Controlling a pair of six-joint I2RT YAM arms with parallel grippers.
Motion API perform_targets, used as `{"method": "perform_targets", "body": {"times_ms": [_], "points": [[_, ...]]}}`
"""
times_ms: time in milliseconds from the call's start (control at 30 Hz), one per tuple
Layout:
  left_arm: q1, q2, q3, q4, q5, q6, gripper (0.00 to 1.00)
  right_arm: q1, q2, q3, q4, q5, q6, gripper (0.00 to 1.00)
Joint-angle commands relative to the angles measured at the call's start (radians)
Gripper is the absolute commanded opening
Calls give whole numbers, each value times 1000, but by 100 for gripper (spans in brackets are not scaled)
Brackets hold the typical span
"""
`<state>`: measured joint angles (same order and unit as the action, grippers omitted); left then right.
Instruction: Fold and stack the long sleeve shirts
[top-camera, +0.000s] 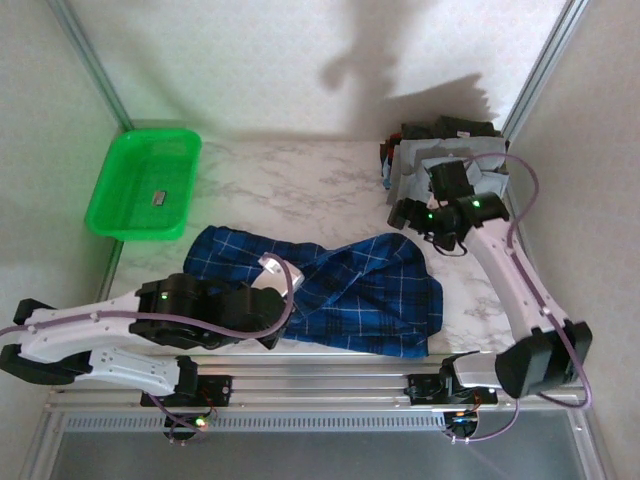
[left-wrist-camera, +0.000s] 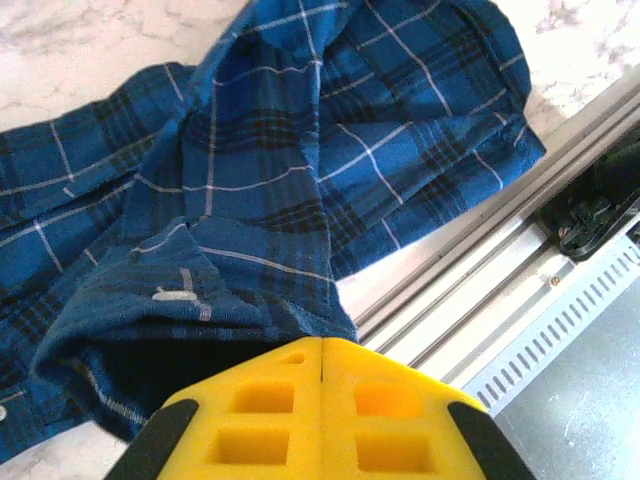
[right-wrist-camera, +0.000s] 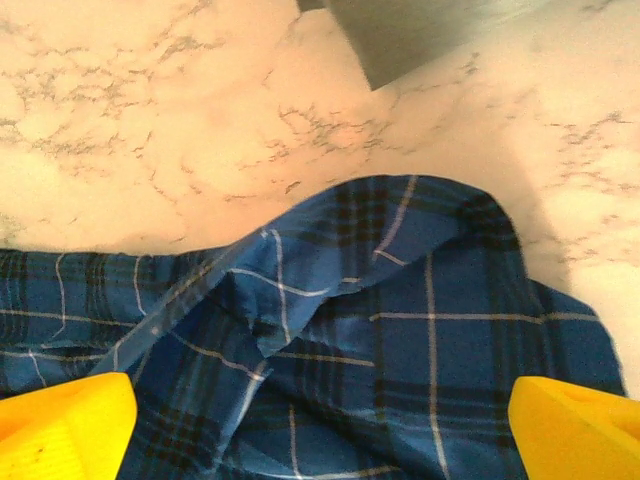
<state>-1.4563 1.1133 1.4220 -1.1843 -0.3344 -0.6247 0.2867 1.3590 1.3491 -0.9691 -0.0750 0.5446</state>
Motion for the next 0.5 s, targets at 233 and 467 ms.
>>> {"method": "perform_targets", "body": {"times_ms": [233, 467], "points": [[-24, 43, 46, -19, -29, 23, 0, 44, 287, 165, -13, -145, -9, 91], [-24, 49, 23, -6, -40, 44, 0, 119, 389, 183, -8, -210, 126, 86]]}}
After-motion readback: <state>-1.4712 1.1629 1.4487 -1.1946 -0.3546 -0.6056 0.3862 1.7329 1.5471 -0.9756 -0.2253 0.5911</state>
